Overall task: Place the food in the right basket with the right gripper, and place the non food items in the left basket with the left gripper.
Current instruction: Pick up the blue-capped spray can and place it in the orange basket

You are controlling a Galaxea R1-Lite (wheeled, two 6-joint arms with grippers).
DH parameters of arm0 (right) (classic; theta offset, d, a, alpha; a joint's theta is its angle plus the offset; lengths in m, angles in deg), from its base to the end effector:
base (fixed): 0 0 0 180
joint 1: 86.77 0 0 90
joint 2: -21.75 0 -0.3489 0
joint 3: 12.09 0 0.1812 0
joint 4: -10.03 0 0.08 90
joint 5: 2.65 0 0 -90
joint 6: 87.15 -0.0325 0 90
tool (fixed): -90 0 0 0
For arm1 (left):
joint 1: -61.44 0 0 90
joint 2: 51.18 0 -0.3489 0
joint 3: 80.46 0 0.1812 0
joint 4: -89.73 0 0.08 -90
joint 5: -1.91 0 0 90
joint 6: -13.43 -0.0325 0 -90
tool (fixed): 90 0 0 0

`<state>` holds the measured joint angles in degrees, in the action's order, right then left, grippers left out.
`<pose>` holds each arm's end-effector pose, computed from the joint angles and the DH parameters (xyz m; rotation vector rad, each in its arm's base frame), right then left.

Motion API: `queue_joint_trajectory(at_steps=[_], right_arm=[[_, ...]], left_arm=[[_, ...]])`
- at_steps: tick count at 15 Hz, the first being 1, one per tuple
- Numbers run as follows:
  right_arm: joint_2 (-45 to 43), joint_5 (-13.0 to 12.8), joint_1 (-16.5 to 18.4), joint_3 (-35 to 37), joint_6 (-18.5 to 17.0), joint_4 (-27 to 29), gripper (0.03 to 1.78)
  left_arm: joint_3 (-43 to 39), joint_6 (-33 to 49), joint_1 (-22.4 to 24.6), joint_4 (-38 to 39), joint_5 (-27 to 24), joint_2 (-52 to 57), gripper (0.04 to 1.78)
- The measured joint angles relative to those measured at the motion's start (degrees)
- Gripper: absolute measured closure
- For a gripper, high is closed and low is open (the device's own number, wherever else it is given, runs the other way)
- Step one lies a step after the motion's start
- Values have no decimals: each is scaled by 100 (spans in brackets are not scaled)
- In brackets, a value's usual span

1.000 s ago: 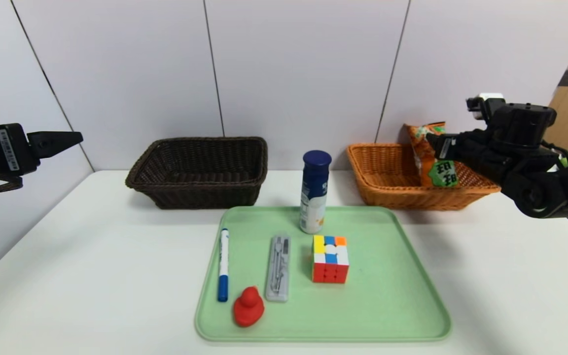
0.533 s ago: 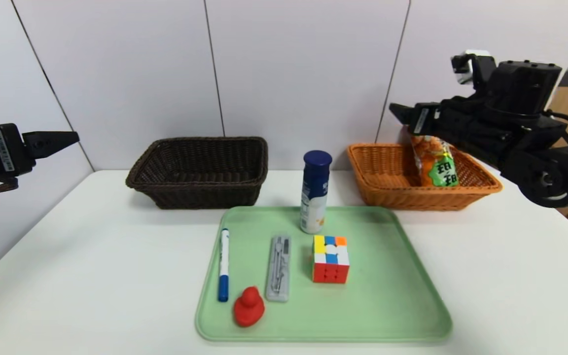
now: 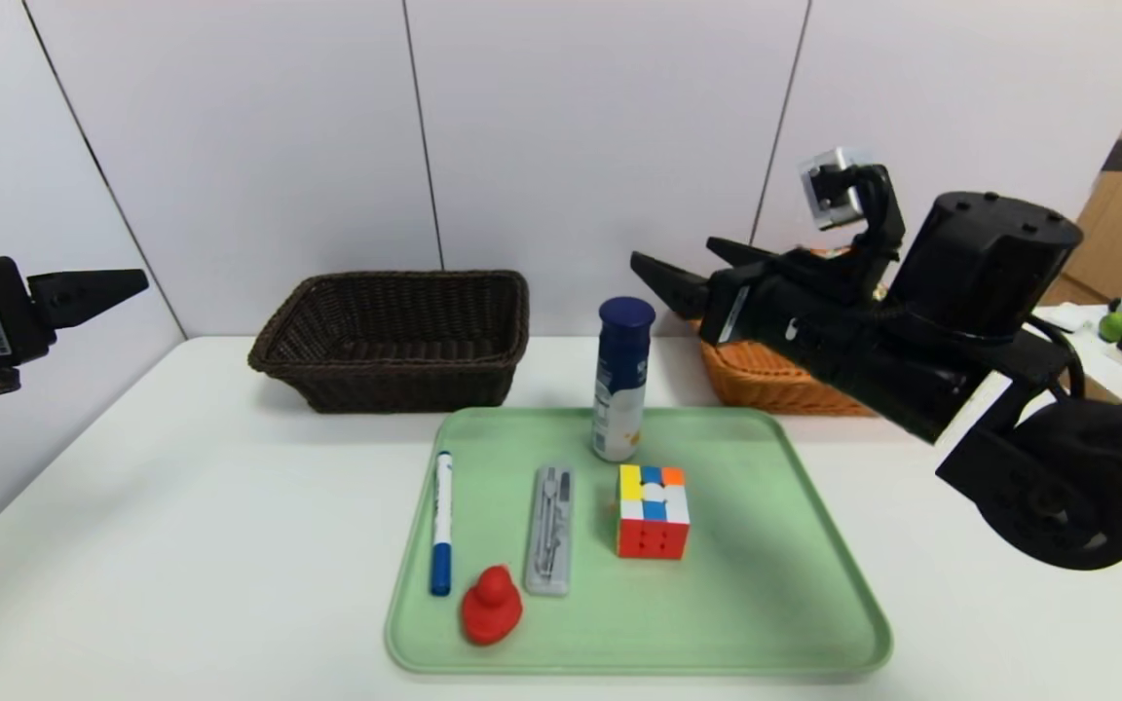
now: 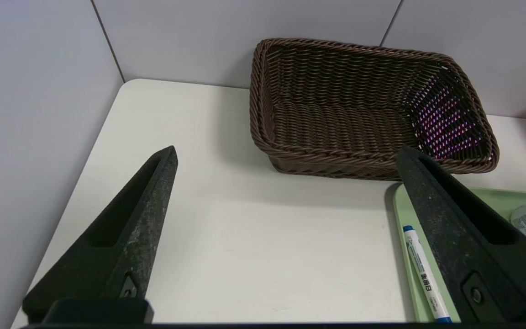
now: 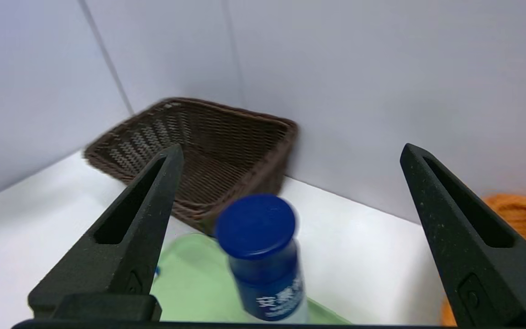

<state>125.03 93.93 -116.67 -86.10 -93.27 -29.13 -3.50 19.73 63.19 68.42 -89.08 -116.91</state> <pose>0.3005 0.1771 0.2703 0.1384 -0.1379 0.6439 0.1450 0.0039 0.3337 -0.1139 0.1750 0.0229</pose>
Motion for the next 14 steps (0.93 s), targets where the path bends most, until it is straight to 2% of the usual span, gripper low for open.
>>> queue_joint_trajectory(at_steps=[2,3,8,14], right_arm=[[157,68,-24,419,1,-755,15],[245,72,-41,588,4,-898,14],[791,66,-68,784,6,-1410,12],[1488,88,-107,756,11,-1676,12]], left_arm=[[-59,-7,0,0,5,49,13],[-89,-18,-2,-2,2,71,13],[-128,-50,-2,9,2,123,13],[-137,-49,-2,7,13,165,13]])
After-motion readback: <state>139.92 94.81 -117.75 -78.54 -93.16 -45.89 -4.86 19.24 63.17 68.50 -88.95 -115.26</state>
